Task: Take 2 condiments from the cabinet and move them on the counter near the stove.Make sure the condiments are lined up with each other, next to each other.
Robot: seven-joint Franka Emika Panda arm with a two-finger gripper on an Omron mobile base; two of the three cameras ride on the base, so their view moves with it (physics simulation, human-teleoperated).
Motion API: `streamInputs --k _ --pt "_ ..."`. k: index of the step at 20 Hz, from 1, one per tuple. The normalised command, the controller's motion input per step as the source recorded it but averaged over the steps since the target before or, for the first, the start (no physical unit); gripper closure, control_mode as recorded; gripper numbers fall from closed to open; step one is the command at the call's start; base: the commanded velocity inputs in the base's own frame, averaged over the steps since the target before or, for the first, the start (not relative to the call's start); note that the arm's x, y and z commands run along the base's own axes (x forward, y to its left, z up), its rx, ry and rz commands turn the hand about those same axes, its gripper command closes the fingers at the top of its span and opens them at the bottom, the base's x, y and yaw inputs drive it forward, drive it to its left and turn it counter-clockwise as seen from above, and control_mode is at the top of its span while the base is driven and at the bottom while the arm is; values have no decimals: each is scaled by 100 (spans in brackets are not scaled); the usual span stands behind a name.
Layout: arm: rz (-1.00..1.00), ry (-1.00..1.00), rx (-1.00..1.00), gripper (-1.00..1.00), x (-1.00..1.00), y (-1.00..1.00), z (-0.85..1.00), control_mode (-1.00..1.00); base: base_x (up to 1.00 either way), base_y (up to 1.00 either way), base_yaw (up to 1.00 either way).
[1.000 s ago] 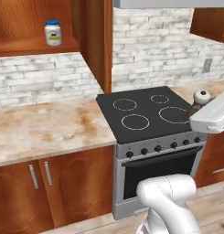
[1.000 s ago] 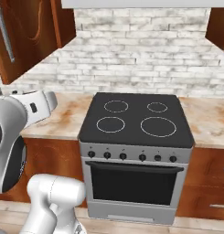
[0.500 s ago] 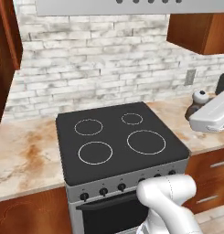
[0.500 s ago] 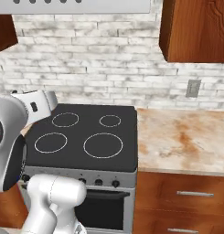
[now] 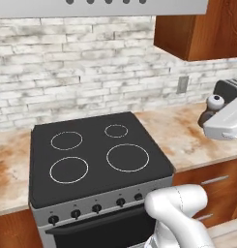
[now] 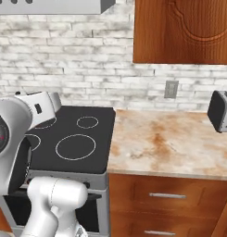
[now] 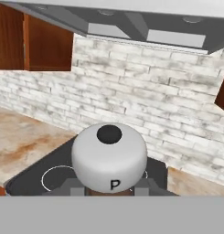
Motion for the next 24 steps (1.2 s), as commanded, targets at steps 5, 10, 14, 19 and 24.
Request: streamInputs --k 5,10,14,19,24 --pt "0 0 0 100 0 0 0 100 49 -9 5" --pt "0 0 0 100 0 0 0 100 54 -15 9" --pt "0 0 0 100 0 0 0 100 45 -17 4" --pt "3 10 2 100 27 -11 -11 -100 36 -11 3" --pt "11 31 12 100 55 -53 -43 -100 0 0 0"
